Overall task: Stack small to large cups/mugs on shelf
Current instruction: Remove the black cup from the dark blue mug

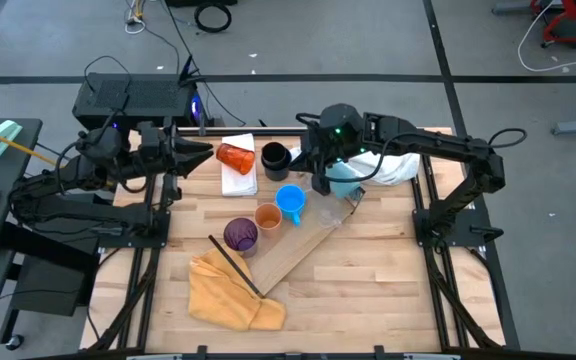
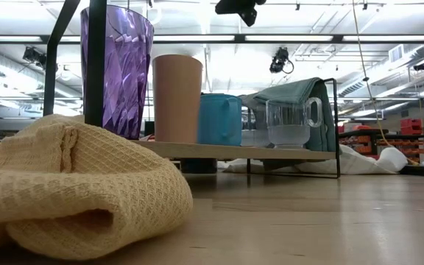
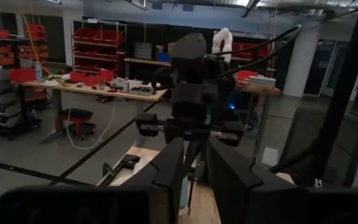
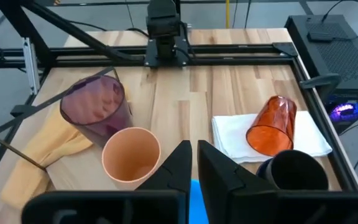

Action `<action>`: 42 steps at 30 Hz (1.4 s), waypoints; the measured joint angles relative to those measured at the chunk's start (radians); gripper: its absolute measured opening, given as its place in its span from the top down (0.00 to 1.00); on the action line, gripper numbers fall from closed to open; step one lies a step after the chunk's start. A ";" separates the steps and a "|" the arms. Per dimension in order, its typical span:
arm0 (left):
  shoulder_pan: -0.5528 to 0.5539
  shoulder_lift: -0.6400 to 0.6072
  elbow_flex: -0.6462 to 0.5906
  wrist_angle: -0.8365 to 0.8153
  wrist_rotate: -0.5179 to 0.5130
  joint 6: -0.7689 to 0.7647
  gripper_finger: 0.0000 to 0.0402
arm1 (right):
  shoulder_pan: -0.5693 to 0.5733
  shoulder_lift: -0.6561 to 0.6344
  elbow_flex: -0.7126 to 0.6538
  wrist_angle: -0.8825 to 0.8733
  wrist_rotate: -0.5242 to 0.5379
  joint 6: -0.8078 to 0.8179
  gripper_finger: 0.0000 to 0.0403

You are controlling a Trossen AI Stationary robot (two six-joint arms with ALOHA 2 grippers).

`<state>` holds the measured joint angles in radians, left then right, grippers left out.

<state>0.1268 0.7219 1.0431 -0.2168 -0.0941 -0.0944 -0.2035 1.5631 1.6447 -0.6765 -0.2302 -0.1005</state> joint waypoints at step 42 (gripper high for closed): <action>0.000 -0.002 0.000 -0.007 0.020 0.027 0.77 | -0.016 0.030 -0.002 -0.045 0.020 0.101 0.86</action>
<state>0.1271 0.7197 1.0431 -0.2237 -0.0742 -0.0676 -0.2195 1.5929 1.6431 -0.7211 -0.2105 0.0001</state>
